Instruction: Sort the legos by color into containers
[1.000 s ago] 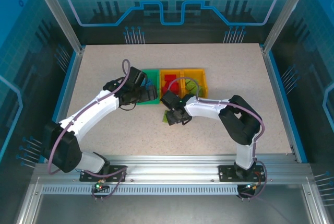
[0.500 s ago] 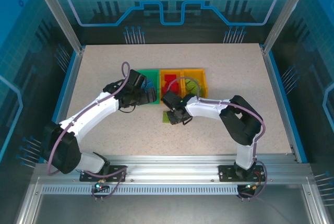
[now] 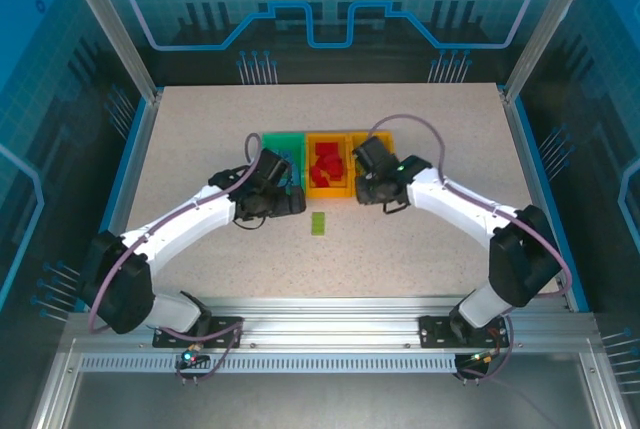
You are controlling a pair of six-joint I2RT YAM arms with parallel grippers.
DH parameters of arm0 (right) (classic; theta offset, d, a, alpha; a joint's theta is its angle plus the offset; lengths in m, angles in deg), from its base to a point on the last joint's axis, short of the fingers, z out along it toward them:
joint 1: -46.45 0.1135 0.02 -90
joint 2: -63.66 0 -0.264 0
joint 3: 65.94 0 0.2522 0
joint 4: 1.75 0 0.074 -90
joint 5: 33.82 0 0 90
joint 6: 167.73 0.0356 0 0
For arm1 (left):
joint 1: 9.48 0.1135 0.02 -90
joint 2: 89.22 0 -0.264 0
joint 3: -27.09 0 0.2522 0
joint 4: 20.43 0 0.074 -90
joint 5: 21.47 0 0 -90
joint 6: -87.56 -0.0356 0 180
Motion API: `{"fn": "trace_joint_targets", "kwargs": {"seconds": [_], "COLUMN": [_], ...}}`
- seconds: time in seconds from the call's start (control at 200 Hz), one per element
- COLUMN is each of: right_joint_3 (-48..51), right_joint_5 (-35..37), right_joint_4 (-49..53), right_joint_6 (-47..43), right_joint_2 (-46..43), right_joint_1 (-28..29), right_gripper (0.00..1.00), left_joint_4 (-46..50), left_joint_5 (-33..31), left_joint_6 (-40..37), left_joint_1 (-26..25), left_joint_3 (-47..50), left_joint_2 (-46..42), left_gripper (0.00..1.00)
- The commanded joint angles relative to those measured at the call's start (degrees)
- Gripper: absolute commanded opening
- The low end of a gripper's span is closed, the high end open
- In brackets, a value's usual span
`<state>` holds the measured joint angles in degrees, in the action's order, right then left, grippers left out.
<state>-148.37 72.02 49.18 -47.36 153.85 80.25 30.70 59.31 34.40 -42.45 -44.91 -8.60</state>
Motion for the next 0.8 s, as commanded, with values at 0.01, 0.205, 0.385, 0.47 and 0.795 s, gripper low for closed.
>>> {"fn": "trace_joint_targets", "kwargs": {"seconds": [0.01, 0.205, 0.385, 0.47, 0.795], "right_joint_3": [-4.9, -15.8, -23.5, -24.2, -22.2], "right_joint_5": [-1.8, -2.7, -0.9, -1.0, -1.9], "right_joint_4": [3.8, 6.6, 11.2, 11.4, 11.7], "right_joint_6": [-2.8, -5.7, -4.4, -3.4, -1.9], "right_joint_2": [4.4, 14.7, 22.5, 23.1, 17.8], "right_joint_1": [-4.5, -7.6, -9.1, -9.4, -8.9], "right_gripper": [0.33, 0.33, 0.34, 0.37, 0.81], "left_joint_4": [-0.5, -1.0, -0.8, -0.5, -0.3], "left_joint_5": [0.1, 0.9, 1.6, 1.6, 0.5], "left_joint_6": [2.2, 3.8, 4.6, 5.1, 5.8], "left_joint_1": [-3.5, -6.9, -9.1, -9.8, -10.5], "left_joint_3": [0.2, -1.5, -4.1, -5.4, -9.2], "left_joint_2": [3.1, 9.8, 15.2, 17.3, 22.9], "left_gripper": [0.99, 0.99, 0.98, 0.98, 0.94]}}
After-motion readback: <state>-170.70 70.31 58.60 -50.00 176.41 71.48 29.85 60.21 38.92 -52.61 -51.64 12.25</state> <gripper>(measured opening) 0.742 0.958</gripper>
